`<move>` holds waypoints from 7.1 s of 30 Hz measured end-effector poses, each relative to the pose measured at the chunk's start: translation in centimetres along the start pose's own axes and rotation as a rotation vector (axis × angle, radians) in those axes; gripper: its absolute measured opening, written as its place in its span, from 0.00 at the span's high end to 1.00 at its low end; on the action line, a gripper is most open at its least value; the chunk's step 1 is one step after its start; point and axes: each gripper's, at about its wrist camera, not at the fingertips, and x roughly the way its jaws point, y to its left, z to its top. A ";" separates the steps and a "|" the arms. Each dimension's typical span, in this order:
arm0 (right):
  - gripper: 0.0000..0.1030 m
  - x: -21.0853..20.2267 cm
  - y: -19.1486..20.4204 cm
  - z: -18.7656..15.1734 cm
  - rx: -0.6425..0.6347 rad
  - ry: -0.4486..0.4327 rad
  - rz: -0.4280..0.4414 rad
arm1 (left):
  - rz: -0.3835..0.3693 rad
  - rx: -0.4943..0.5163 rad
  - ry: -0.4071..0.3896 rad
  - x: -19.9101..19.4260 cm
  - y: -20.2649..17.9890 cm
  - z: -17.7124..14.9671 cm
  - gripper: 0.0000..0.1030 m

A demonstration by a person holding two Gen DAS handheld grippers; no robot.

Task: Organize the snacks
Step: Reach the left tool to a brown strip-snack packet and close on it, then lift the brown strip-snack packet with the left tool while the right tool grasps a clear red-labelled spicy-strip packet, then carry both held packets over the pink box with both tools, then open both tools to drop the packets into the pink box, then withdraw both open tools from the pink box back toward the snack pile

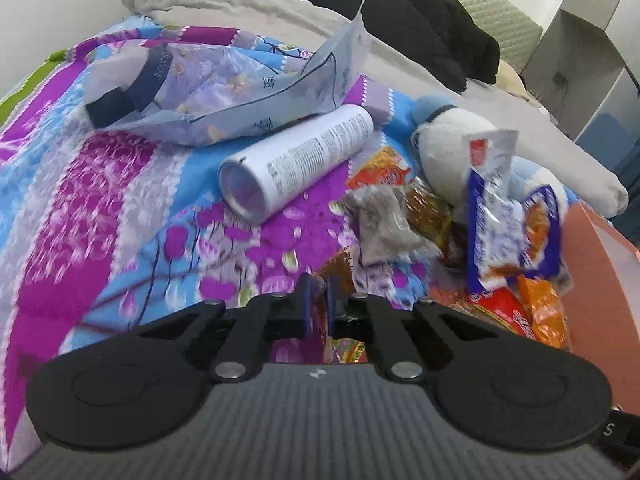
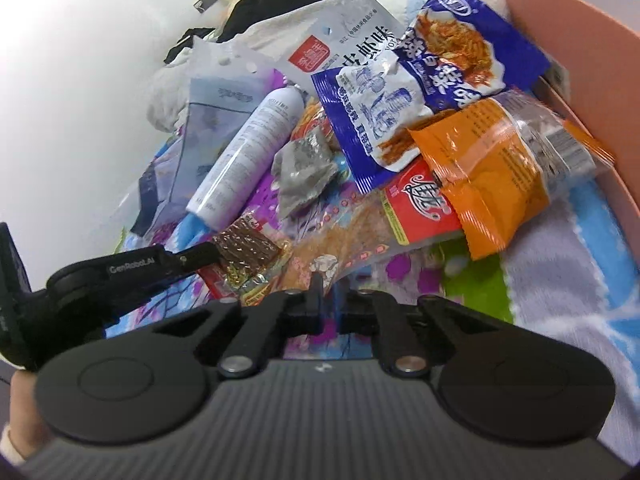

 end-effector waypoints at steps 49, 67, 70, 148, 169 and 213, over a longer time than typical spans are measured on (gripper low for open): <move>0.33 -10.6 -4.4 -10.6 -0.203 0.062 -0.160 | 0.029 0.345 0.250 -7.7 -5.4 -16.4 0.19; 0.25 -7.7 -2.9 -11.2 -0.341 0.068 -0.161 | 0.037 0.271 0.189 -7.0 -4.4 -15.7 0.42; 0.44 -7.6 -2.4 -11.1 -0.364 0.070 -0.141 | 0.045 0.261 0.177 -7.2 -4.5 -15.8 0.43; 0.75 -28.9 -9.4 -0.2 -0.216 -0.402 -0.348 | -0.386 0.339 0.008 -14.2 -29.7 -4.2 0.46; 0.74 -20.3 -20.7 6.7 -0.093 -0.264 -0.449 | -0.364 0.440 0.173 1.8 -38.6 -2.4 0.46; 0.38 -30.7 -7.7 -3.0 -0.202 -0.397 -0.311 | -0.362 0.382 -0.071 -22.5 -25.8 -6.2 0.34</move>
